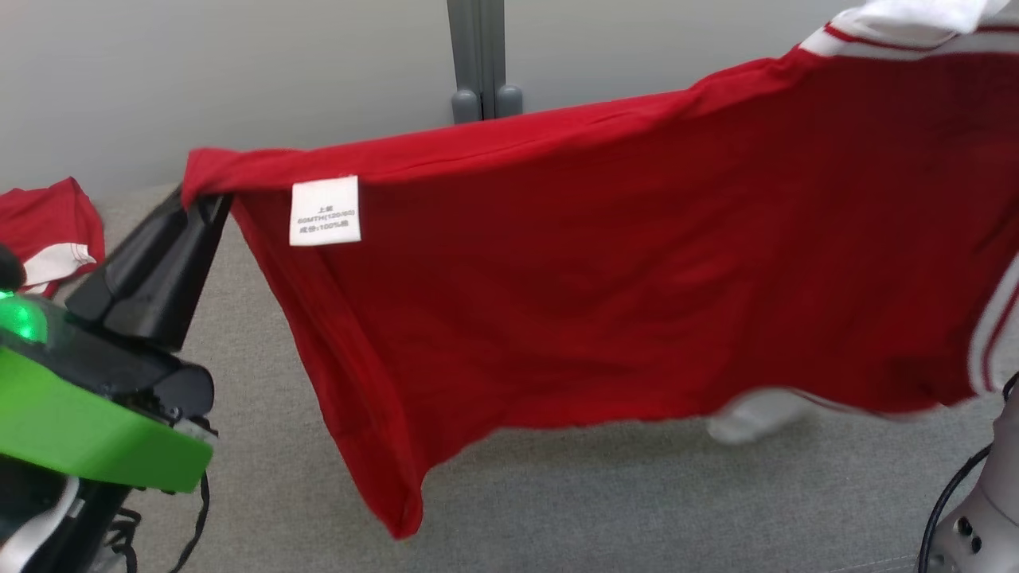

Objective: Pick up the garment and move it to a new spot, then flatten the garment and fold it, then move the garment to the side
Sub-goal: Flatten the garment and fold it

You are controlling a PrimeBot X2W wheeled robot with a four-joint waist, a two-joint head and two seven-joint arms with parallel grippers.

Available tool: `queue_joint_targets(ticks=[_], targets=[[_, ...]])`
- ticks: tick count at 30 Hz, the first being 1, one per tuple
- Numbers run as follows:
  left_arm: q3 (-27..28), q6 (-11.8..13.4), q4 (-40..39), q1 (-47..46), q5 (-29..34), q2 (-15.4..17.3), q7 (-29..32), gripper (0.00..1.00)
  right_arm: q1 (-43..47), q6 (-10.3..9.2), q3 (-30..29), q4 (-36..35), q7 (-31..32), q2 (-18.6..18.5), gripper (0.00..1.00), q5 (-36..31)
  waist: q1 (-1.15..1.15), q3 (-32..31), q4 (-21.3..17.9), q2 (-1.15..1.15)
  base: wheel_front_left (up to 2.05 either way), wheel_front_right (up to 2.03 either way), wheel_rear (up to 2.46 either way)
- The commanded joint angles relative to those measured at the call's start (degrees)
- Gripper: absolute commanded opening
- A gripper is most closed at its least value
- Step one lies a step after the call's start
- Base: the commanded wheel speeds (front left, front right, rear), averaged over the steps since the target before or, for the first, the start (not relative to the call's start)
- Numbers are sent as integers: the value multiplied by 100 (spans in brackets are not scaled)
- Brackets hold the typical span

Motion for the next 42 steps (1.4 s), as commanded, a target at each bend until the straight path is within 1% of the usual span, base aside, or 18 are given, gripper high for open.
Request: queue_joint_targets(ticks=[1,4,8,9,11,15,18,22,24,26,28,30,32,34,35,38,39,42], targets=[[8,-22,-33,-354,-139,86,162,0,-292,-3,-28,-15,201,-52,0,-80,0,155,-96,0,0,0,0],[-102,-24,86,-1065,-409,177,565,0,-955,-3,-143,200,542,-67,0,-222,0,436,-156,0,0,0,0],[-269,-46,759,-2068,-445,273,892,0,-1750,-2,-124,779,682,-86,0,-599,0,1005,-171,0,0,0,0],[-301,-60,967,-2314,-421,261,904,0,-1921,-2,-121,938,646,-80,0,-687,0,1154,-166,0,0,0,0],[-300,-1,1545,-2952,-322,156,824,0,-2337,-2,-86,1365,531,-54,0,-978,0,1535,-163,0,0,0,0],[-434,-42,2903,-4329,194,113,514,0,-3402,-2,-159,2375,192,39,0,-1520,0,2397,-116,0,0,0,0],[-537,-93,4082,-5411,666,19,-89,0,-4255,-3,-193,3167,-249,102,0,-1919,0,2894,-84,0,0,0,0],[-544,-57,5390,-6624,1168,-203,-1341,0,-5307,-3,-172,4031,-889,135,0,-2308,0,3371,-49,0,0,0,0],[-609,-92,5954,-7060,1356,-308,-1872,0,-5663,-3,-58,4373,-1276,148,0,-2343,0,3580,-26,0,0,0,0],[-673,-146,6476,-7326,1431,-400,-2341,0,-5795,-3,51,4691,-1623,146,0,-2161,0,3724,-32,0,0,0,0],[-769,-188,6907,-7397,1539,-455,-2816,0,-5733,-4,155,4966,-1952,143,0,-1945,0,3779,-52,0,0,0,0],[-1014,-257,7320,-7196,1686,-488,-3195,0,-5509,-2,350,5209,-2256,151,0,-1717,0,3776,-60,0,0,0,0],[-1208,-293,7658,-6869,1698,-491,-3491,0,-5084,-2,505,5352,-2534,140,0,-1440,0,3688,-91,0,0,0,0],[-1369,-319,7876,-6463,1619,-488,-3739,0,-4443,-2,713,5339,-2769,143,0,-1088,0,3488,-135,0,0,0,0],[-1467,-331,7958,-6192,1614,-426,-3872,0,-4040,-2,870,5255,-2886,138,0,-970,0,3346,-178,0,0,0,0],[-1697,-339,7936,-5373,1503,-283,-4106,0,-2904,-2,1177,4856,-2962,128,0,-606,0,3059,-274,0,0,0,0],[-1797,-341,7862,-4993,1415,-253,-4144,0,-2417,-2,1275,4660,-2967,85,0,-468,0,2922,-309,0,0,0,0],[-1988,-338,7502,-4021,1293,11,-4243,0,-1138,-3,1387,4060,-2961,-87,0,-205,0,2505,-363,0,0,0,0]])
